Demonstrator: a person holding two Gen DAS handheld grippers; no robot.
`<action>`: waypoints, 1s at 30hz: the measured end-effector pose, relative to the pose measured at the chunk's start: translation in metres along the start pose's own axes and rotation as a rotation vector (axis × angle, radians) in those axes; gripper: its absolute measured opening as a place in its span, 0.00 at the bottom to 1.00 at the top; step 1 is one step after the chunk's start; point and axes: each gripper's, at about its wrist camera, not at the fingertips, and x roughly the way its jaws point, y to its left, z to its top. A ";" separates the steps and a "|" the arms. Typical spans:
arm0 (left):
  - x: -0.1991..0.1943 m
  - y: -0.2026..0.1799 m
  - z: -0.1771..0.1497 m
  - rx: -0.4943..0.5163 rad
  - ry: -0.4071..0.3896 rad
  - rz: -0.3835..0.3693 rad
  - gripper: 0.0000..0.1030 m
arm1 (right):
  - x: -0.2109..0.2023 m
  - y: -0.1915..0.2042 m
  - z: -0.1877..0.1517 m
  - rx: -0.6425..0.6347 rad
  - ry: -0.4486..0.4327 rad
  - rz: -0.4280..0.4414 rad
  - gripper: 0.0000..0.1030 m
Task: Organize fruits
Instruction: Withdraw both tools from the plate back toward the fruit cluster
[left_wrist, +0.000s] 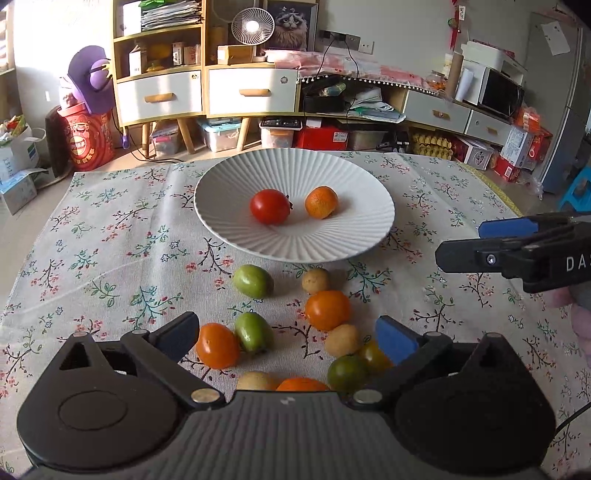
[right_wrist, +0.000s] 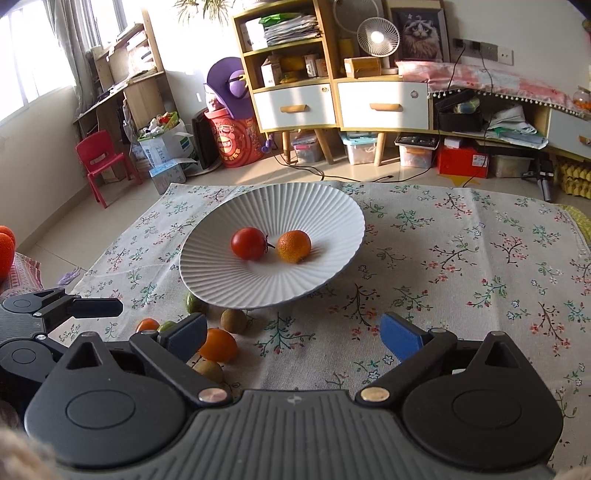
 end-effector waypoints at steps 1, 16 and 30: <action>-0.002 0.002 -0.003 -0.007 0.000 0.005 0.91 | -0.001 0.000 -0.002 -0.001 0.003 -0.003 0.98; -0.012 0.020 -0.054 -0.072 0.029 0.029 0.91 | -0.005 0.012 -0.050 -0.051 0.020 -0.004 0.99; -0.017 0.025 -0.061 -0.114 0.011 -0.036 0.85 | -0.006 0.052 -0.078 -0.167 0.050 0.100 0.99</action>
